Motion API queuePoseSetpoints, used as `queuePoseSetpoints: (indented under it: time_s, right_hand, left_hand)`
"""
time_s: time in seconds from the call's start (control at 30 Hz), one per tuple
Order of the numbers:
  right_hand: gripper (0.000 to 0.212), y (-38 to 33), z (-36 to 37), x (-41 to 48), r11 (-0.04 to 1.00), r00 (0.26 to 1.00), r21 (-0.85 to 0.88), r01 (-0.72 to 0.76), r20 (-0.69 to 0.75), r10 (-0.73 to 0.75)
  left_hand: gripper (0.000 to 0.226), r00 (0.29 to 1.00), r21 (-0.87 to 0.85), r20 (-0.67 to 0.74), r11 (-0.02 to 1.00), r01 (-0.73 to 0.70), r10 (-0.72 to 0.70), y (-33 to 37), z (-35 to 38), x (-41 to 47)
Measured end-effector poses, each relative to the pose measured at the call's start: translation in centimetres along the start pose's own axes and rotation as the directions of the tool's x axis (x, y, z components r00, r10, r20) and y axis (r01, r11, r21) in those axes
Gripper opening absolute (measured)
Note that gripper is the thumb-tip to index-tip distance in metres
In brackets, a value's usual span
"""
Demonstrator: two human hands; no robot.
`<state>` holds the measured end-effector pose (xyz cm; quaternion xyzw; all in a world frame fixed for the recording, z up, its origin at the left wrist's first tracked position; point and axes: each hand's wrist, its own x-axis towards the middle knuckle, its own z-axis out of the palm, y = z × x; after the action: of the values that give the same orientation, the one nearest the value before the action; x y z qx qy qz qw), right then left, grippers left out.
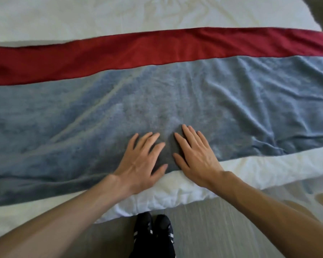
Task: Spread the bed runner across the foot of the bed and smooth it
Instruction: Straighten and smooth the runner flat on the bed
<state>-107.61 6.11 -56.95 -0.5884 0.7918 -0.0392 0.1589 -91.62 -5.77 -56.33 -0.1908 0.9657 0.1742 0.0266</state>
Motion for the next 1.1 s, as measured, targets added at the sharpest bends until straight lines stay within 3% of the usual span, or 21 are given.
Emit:
queuePoseSetpoints:
  time_s: [0.1,0.2,0.33,0.47,0.57,0.7,0.83,0.93,1.03,1.1]
  right_hand:
    - [0.039,-0.3,0.3,-1.7,0.990,0.988,0.062,0.125,-0.100,-0.119]
    - [0.034,-0.3,0.4,-3.2,0.970,0.969,0.019,0.240,-0.070,-0.239]
    - [0.027,-0.3,0.3,-3.0,0.957,0.953,-0.076,0.280,-0.097,-0.286]
    - [0.040,0.2,0.0,-2.5,0.969,0.932,-0.108,0.224,-0.268,-0.245]
    - [0.049,1.1,0.0,-2.4,0.950,0.917,-0.170,0.260,-0.266,-0.299]
    - [0.041,2.1,-0.3,-2.1,0.931,0.905,-0.181,0.316,-0.236,-0.353]
    - [0.005,2.0,-0.7,-2.6,0.920,0.881,-0.131,0.370,-0.264,-0.392]
    - [0.017,1.7,-1.0,-2.8,0.916,0.871,-0.098,0.390,-0.284,-0.401]
    - [0.005,1.7,-0.5,-3.0,0.899,0.855,-0.163,0.407,-0.277,-0.438]
    - [0.022,1.8,0.1,-3.4,0.888,0.860,-0.203,0.413,-0.232,-0.454]
  left_hand:
    - [0.060,1.000,-0.036,-0.012,0.999,0.001,-0.001,0.1,0.4,-0.9]
    - [0.051,0.999,0.010,0.009,0.999,-0.034,0.034,0.2,0.5,-1.1]
    - [0.027,0.991,-0.015,-0.133,1.000,-0.019,0.017,0.2,0.2,-1.3]
    - [0.021,0.984,-0.179,-0.172,0.984,0.020,-0.051,0.1,0.0,-1.3]
    - [0.016,0.985,-0.230,-0.146,0.972,0.054,-0.090,0.2,0.0,-1.2]
    - [0.014,0.970,-0.138,-0.234,0.990,0.039,-0.071,1.8,-0.1,-1.5]
    - [0.023,0.963,0.105,-0.264,0.994,-0.030,0.057,3.1,0.4,-2.0]
    - [0.006,0.944,0.146,-0.326,0.989,-0.005,0.053,3.1,0.7,-1.8]
    - [0.007,0.943,0.152,-0.320,0.988,-0.041,0.088,2.9,1.0,-2.2]
    - [0.013,0.950,0.125,-0.292,0.989,-0.079,0.113,3.0,1.3,-2.7]
